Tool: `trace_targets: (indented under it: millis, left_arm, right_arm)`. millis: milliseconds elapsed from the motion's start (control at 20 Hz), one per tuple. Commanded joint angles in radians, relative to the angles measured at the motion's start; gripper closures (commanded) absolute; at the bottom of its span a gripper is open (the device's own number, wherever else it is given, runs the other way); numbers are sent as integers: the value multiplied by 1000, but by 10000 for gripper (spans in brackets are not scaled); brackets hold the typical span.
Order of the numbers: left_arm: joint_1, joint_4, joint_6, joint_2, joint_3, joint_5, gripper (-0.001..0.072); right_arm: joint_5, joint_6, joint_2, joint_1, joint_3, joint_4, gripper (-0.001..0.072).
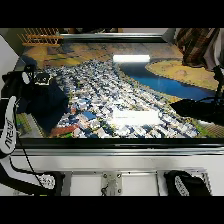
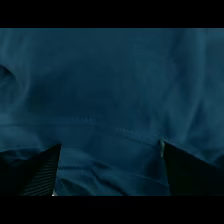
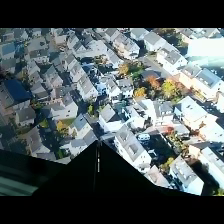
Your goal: Fold the clothes and pants, and hang the long-sleeved shirts on hangers.
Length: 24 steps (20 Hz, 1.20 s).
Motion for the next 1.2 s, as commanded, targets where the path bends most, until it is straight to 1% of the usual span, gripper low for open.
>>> trace_targets:
  millis: [0,50,100,150,200,350,450,600,700,850,950,1050,1150]
  left_arm:
    - [16,24,-15,-103,2,-17,-8]
    - [16,24,-16,-110,2,-27,-7]
    - [16,23,-20,-111,2,-37,165]
    - [16,16,-20,-105,2,-47,459]
    - [13,7,-18,-87,2,-53,693]
    - [-27,-53,-11,30,19,-21,697]
    - [-95,-127,-11,121,103,-19,697]
    - [-258,-275,21,246,286,3,697]
    - [-392,-348,47,311,404,66,697]
    - [-602,-372,94,373,540,215,697]
    - [-705,-364,103,379,604,224,697]
    - [-754,-365,101,397,541,220,697]
    - [-754,-365,72,410,414,165,697]
  right_arm:
    - [0,0,0,0,0,0,696]
    - [1,0,0,1,0,0,696]
    - [1,0,0,0,0,0,696]
    - [0,0,0,0,0,0,696]
    - [1,0,0,0,0,0,696]
    - [1,0,0,0,0,0,696]
    - [0,0,0,0,0,0,696]
    - [-1,0,-1,1,0,0,696]
    - [-7,5,0,1,0,3,696]
    - [0,10,0,1,0,59,696]
    - [-56,-24,0,-14,9,48,697]
    - [-111,-24,7,-56,29,13,697]
    - [-140,-24,23,-112,38,-13,697]
